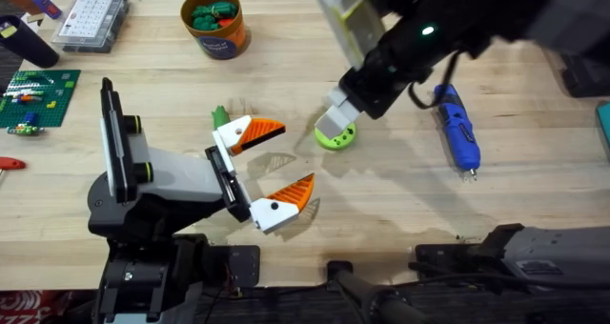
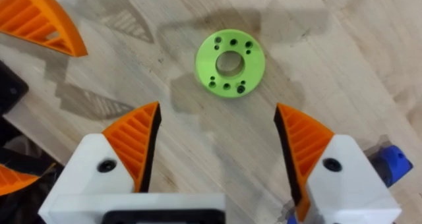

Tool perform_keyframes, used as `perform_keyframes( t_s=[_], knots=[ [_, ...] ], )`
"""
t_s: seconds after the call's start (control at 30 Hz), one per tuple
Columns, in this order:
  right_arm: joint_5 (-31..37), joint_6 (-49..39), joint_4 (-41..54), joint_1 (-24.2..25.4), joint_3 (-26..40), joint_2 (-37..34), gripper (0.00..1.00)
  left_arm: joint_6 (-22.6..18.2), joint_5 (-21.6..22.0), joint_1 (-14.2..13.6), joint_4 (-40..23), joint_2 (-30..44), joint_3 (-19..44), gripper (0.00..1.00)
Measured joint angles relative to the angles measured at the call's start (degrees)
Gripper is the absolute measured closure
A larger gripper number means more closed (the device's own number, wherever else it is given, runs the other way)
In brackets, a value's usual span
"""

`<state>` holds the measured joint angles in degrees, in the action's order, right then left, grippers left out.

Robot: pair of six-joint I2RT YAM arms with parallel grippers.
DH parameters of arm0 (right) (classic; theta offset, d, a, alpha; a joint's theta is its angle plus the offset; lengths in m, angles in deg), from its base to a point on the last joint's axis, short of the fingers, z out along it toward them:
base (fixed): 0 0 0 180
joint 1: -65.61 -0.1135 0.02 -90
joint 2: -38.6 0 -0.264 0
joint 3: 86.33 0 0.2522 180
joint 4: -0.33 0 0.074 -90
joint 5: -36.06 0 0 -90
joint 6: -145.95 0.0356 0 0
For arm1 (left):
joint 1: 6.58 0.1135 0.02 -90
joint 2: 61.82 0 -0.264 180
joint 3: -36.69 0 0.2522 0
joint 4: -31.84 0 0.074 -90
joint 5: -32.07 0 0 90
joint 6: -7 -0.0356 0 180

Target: Pick up the gripper from the table and insert it into the empty holder that is missing its gripper. Then pick up a screw, insert it into the mounting hole, and use the screwdriver to tighten it. Finally, clean up the table by picking up the vegetable and placing it into the bucket.

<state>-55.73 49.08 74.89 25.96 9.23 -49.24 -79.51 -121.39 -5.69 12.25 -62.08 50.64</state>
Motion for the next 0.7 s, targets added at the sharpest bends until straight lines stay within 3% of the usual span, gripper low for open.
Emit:
perform_keyframes(
  t_s=[0.3, 0.7],
  knots=[
    [-0.74, 0.98, -0.16, -0.61, -0.13, -1.39, 0.023, 0.02, 0.04, 0.00, -0.20, 0.27, 0.11, 0.008],
    [-1.27, 2.17, 0.09, 0.52, -0.13, 2.57, 0.023, 0.02, 0.02, 0.00, -0.28, 0.27, 0.11, 0.008]
  ],
)
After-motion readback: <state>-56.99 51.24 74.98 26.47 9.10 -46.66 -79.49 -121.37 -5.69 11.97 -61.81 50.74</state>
